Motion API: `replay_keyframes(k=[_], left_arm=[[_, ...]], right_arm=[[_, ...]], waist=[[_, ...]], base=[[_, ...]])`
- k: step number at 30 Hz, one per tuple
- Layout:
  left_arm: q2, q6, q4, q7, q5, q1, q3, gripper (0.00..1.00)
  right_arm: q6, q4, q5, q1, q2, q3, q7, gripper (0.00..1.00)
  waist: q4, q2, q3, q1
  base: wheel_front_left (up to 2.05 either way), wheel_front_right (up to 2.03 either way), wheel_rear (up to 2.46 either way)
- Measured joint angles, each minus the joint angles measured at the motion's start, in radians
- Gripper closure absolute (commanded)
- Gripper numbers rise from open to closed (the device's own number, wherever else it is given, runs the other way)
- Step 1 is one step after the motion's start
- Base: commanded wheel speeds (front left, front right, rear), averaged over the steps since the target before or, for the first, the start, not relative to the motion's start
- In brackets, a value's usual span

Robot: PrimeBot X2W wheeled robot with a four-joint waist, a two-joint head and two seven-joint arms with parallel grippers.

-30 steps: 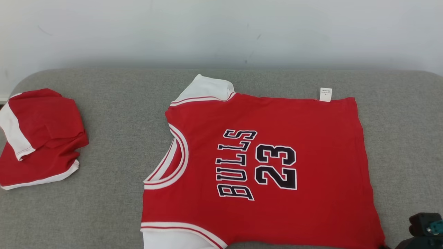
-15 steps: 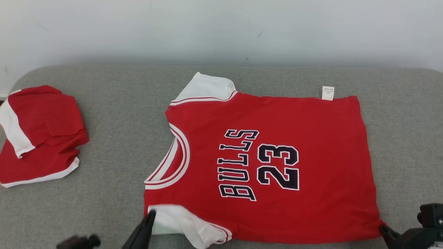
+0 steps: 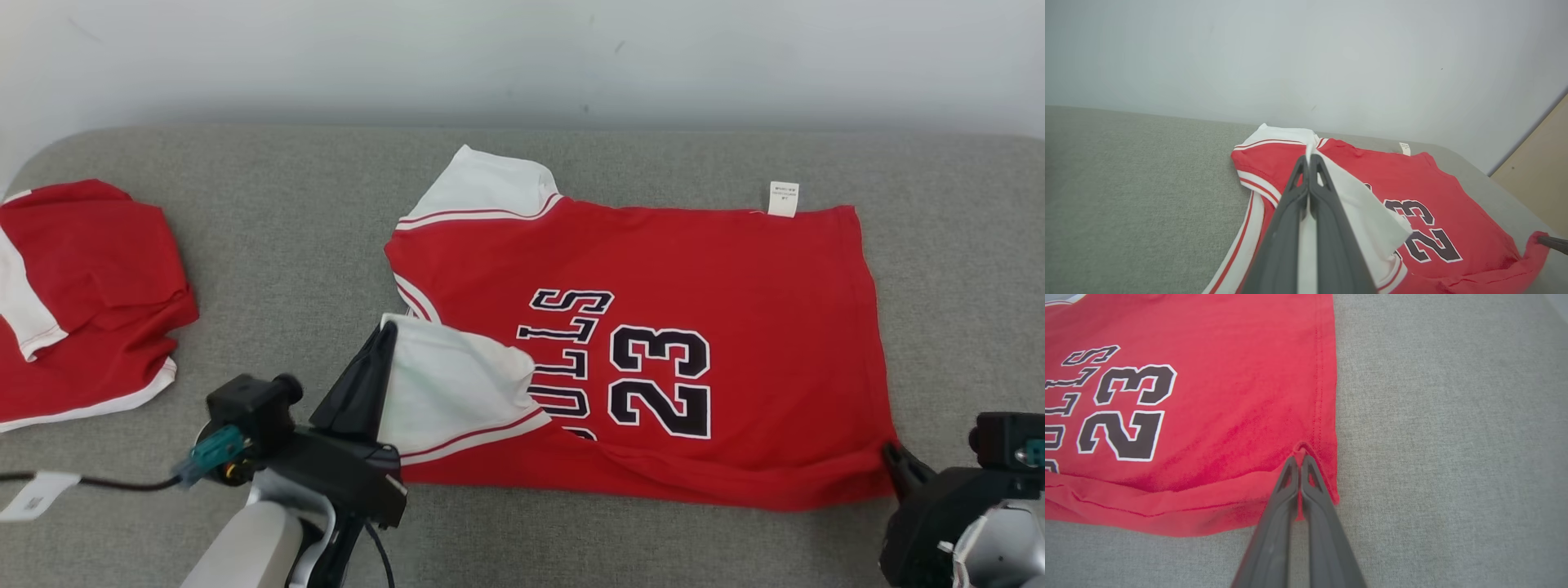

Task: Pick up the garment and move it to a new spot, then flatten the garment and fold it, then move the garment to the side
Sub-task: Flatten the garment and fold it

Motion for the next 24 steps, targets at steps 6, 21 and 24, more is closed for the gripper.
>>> replay_keyframes(k=[6,21,24], left_arm=[[-0.036,-0.002,0.11,-0.029,0.032,-0.088,-0.018,1.0],[-0.081,-0.011,0.181,-0.047,0.087,-0.186,0.029,1.0],[-0.086,-0.011,0.195,-0.047,0.106,-0.199,0.038,1.0]], right_arm=[[0.0,0.065,-0.04,-0.061,-0.015,0.008,-0.095,1.0],[0.0,0.175,-0.081,-0.157,-0.017,-0.016,-0.185,1.0],[0.0,0.192,-0.093,-0.186,-0.015,-0.019,-0.206,1.0]], waist=[[-0.001,0.0,0.022,0.0],[-0.002,0.0,0.077,0.0],[-0.001,0.0,0.09,0.0001]], base=[[0.0,0.0,0.0],[0.0,0.0,0.0],[0.0,0.0,0.0]])
